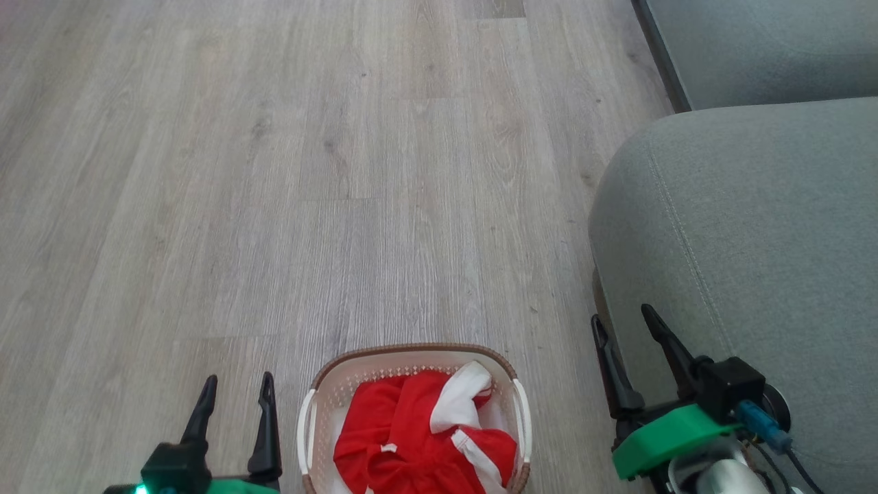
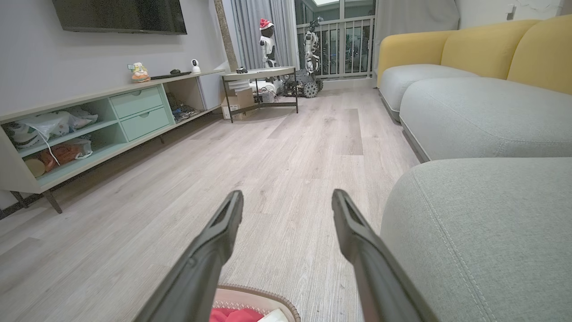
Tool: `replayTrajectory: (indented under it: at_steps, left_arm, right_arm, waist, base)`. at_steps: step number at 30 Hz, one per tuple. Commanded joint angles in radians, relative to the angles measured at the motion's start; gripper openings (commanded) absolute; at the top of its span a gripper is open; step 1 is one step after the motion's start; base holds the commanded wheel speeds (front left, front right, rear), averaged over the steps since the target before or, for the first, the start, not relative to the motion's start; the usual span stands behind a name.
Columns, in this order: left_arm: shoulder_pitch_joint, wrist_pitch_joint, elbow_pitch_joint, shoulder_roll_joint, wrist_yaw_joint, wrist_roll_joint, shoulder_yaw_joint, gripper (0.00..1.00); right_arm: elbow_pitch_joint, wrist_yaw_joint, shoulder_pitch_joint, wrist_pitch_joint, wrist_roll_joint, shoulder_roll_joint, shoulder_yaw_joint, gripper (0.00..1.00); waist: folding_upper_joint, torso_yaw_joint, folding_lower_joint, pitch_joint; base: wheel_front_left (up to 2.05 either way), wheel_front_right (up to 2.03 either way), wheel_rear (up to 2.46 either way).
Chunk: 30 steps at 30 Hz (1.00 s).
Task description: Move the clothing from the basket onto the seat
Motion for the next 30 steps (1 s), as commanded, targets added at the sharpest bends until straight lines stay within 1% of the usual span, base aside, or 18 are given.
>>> replayTrajectory:
  at_steps: [1, 20, 25, 30]
  left_arm:
    - [-0.024, -0.013, -0.028, 0.006, 0.003, 0.000, 0.032, 1.00]
    - [-0.024, -0.013, -0.024, 0.006, 0.005, -0.012, 0.027, 1.00]
    - [-0.038, -0.013, -0.013, 0.006, -0.006, 0.000, 0.011, 1.00]
    - [-0.092, -0.013, 0.041, 0.006, -0.033, 0.029, -0.028, 1.00]
  right_arm:
    - [-0.037, 0.000, -0.034, -0.011, -0.005, -0.010, 0.024, 1.00]
    - [-0.032, 0.000, -0.035, -0.011, -0.002, -0.010, 0.018, 1.00]
    - [-0.038, 0.000, -0.040, -0.011, -0.004, -0.010, 0.006, 1.00]
    - [-0.051, 0.000, -0.054, -0.011, -0.013, -0.010, -0.016, 1.00]
  waist:
    - [0.0000, 0.000, 0.0000, 0.000]
    - [0.0000, 0.003, 0.0000, 0.015]
    - [0.0000, 0.003, 0.0000, 0.037]
    - [0.0000, 0.000, 0.0000, 0.108]
  base:
    - [0.00, 0.00, 0.00]
    - [0.00, 0.00, 0.00]
    - [0.00, 0.00, 0.00]
    - [0.00, 0.00, 0.00]
